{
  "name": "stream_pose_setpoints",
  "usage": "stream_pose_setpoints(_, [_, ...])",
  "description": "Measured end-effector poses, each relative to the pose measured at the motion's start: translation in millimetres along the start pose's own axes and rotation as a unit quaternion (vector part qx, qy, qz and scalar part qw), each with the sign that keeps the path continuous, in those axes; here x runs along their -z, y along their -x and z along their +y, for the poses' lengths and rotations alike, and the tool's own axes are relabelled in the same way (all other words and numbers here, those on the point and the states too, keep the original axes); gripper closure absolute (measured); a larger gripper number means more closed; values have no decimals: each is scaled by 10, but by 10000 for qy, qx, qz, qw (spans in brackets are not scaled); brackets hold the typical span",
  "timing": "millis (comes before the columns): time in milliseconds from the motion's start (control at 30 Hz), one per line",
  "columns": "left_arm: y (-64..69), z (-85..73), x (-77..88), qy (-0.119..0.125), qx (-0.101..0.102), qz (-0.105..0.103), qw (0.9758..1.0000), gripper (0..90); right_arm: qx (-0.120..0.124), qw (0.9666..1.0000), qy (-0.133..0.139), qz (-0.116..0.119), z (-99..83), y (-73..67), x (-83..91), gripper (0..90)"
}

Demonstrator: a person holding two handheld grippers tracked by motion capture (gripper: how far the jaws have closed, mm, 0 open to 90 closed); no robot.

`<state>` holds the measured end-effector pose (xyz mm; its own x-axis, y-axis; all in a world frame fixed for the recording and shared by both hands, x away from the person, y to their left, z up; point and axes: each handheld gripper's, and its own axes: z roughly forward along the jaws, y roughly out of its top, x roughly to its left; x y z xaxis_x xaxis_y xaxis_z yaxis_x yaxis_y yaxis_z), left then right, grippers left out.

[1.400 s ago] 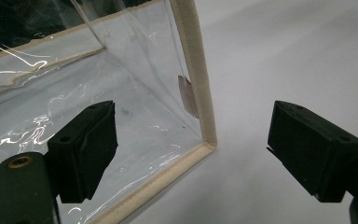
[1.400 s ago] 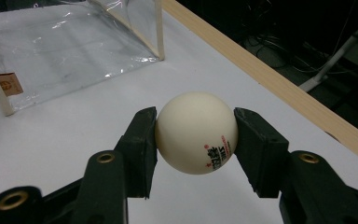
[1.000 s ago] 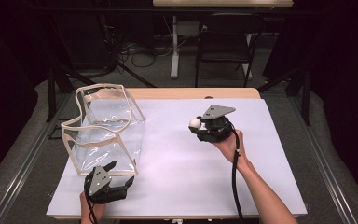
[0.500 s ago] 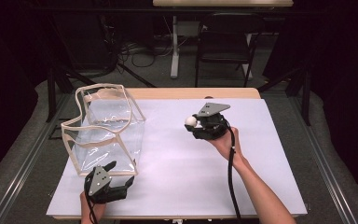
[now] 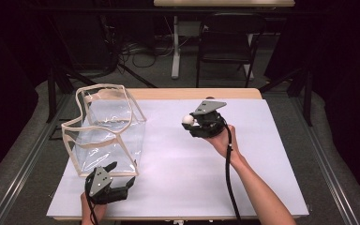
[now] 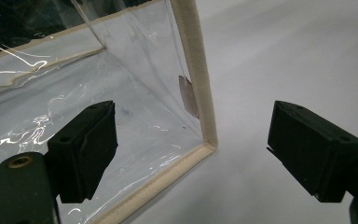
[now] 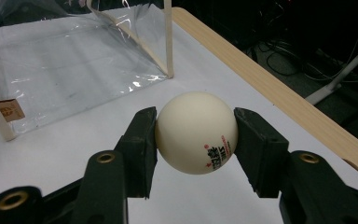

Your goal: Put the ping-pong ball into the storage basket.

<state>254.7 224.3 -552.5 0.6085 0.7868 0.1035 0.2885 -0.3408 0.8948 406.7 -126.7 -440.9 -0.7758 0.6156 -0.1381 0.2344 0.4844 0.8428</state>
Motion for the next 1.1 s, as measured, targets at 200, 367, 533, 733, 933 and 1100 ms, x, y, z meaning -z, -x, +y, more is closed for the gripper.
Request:
stream_pose_setpoints(200, [-1,-1,0,1,11,6,10000,159,30,10000,-8,22,45,-9,-53,511])
stream_pose_setpoints(367, [-2,0,2,2,9,9,10000,160,61,10000,-15,48,82,-16,-105,511])
stream_pose_setpoints(533, [-2,-1,3,4,14,11,10000,160,71,9999,-20,68,117,-24,-148,511])
stream_pose_setpoints(733, [-1,0,1,1,-1,0,10000,159,117,9999,-6,77,174,-36,-181,511])
stream_pose_setpoints(933, [-1,0,1,-1,-4,-6,10000,159,175,9998,13,93,239,-49,-210,511])
stream_pose_setpoints(1100, [-1,0,1,1,-4,-3,10000,159,189,9998,2,107,283,-53,-242,511])
